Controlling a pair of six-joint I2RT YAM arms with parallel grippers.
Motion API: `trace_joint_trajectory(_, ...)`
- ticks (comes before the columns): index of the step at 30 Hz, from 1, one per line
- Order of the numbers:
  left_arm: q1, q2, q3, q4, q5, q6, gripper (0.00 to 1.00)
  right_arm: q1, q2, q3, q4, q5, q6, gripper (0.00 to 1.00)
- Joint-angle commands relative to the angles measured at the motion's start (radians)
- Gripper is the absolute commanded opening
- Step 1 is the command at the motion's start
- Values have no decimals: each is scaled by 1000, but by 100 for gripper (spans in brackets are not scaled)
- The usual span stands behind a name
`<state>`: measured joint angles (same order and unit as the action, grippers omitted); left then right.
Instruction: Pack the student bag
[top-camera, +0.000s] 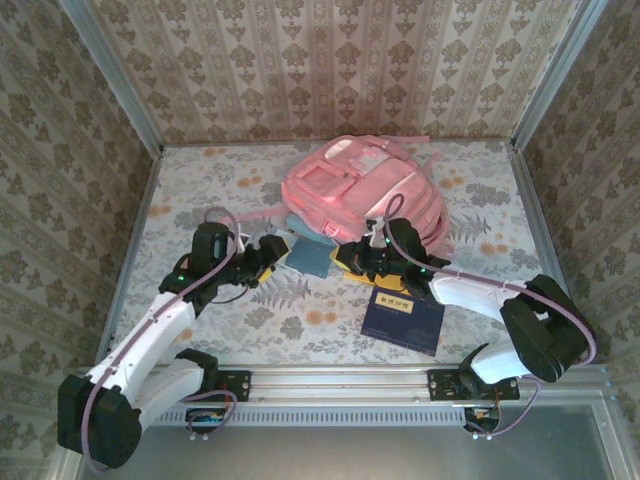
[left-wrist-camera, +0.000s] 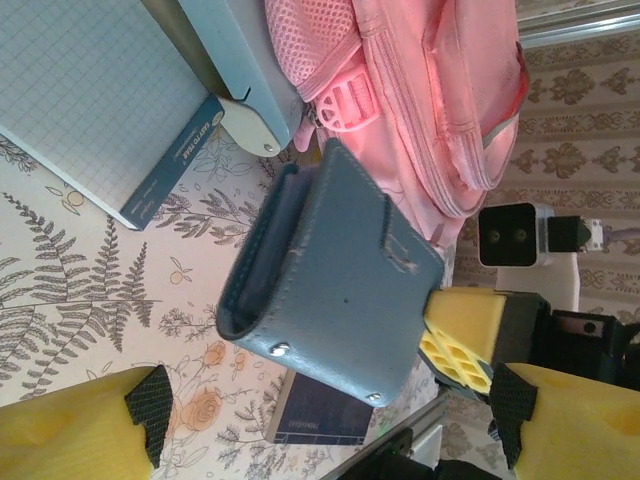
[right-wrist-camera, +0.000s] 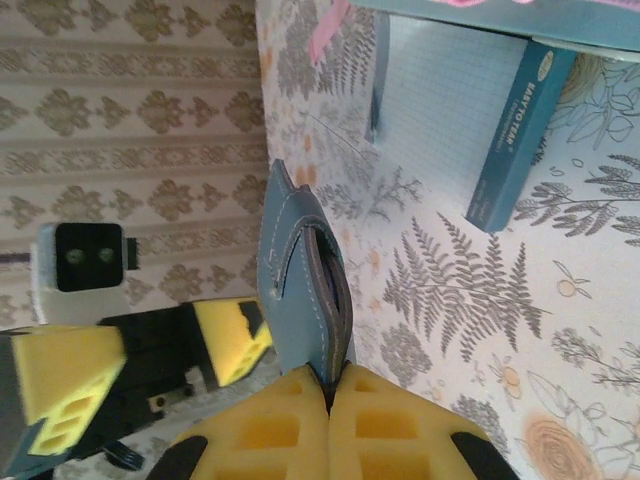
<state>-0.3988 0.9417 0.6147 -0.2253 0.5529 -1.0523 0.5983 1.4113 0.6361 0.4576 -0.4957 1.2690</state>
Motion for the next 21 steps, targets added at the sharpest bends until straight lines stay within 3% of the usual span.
trace_joint_trajectory(1,-15,31,-13,71,-7,-38,86,2,-60,-29,133,44,85,0)
trace_joint_trajectory(12,-141,214,77,270,-56,-118,80,11,-133,-80,194,102,127,0)
trace_joint_trajectory(16,-169,246,112,310,-79,-120,71,14,-151,-103,196,125,135,0)
trace_joint_trajectory(21,-173,262,112,364,-92,-139,49,17,-191,-146,198,174,150,0)
